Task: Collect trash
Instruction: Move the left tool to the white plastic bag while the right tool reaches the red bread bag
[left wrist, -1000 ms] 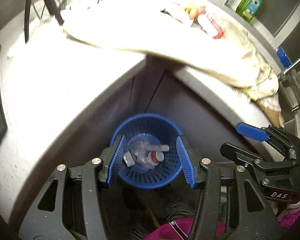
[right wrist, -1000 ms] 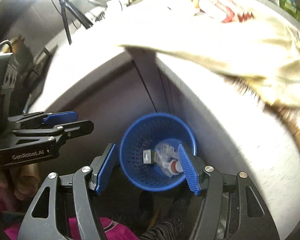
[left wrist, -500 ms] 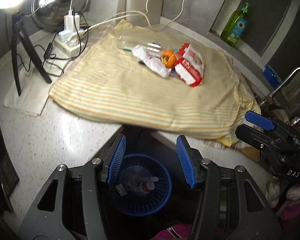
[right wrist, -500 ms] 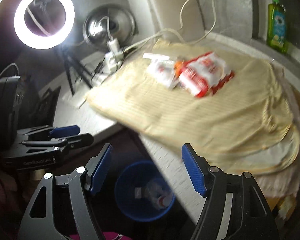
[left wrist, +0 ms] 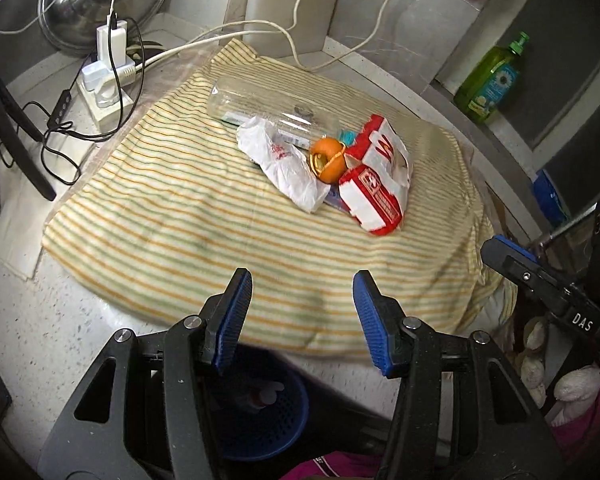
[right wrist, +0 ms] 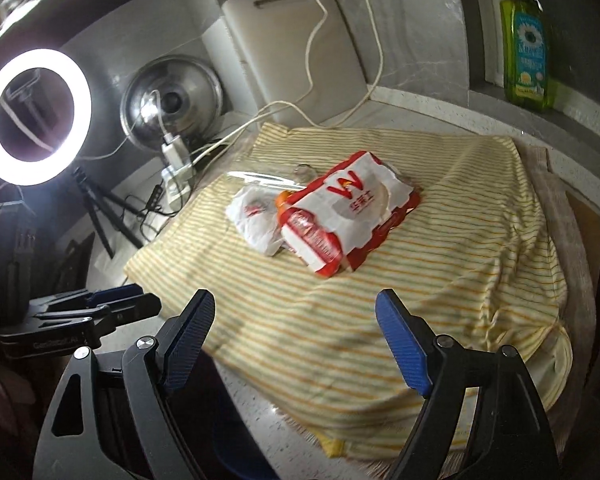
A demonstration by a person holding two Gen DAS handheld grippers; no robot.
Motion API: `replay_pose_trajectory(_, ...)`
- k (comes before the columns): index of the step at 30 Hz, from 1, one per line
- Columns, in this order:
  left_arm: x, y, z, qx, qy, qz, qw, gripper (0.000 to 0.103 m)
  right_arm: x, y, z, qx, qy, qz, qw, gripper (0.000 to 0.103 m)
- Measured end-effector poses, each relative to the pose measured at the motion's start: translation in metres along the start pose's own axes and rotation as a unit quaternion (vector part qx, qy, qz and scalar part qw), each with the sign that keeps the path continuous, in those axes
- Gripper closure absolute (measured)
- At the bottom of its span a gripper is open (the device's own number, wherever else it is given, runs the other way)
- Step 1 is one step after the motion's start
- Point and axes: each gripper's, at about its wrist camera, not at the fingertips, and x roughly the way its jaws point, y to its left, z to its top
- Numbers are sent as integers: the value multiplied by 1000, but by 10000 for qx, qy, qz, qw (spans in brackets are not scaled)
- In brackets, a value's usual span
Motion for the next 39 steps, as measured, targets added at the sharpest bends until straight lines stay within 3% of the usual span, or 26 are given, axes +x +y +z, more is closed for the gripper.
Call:
replay_pose_trajectory(4,21,6,19,-307,75,-42,9995,49,17,-31,18,380,208,-47,9991,21)
replay_pose_trajectory(11,55,24,47,-938,180,-104,9954,49,60,-83,45,1260,645,313,9894,21)
replay_pose_trajectory(23,99,39,81,-1490,285,-162,9883,49,117,-120,55,2041,1080,848,9693,21)
replay_pose_trajectory(32,121,43,93,-1648,354,-206,9855,50,134,-132,63,2344,1091,934,9615,34)
replay_pose_trajectory(39,133,47,95,-1770,426,-257,9830,67,143,-133,69,2366,1107,753,9623,50)
